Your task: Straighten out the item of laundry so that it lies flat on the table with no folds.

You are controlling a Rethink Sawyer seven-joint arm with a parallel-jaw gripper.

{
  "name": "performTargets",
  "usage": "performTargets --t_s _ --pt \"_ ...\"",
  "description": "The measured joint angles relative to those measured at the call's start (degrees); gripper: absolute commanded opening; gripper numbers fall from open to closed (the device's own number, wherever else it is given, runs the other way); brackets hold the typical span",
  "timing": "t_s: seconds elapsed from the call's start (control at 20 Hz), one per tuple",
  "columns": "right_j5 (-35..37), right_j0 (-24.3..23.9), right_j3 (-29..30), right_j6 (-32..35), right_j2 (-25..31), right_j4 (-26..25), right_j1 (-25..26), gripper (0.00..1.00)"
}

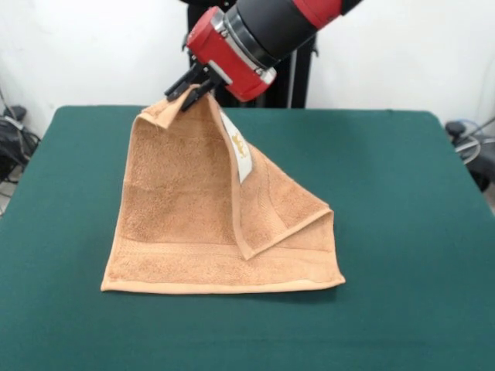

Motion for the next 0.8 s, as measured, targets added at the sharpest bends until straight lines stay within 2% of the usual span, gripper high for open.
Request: performTargets --t_s 0.8 --pt "-5.18 -0.01 6.13 0.00 -0.44 0.05 -1.34 0.00"
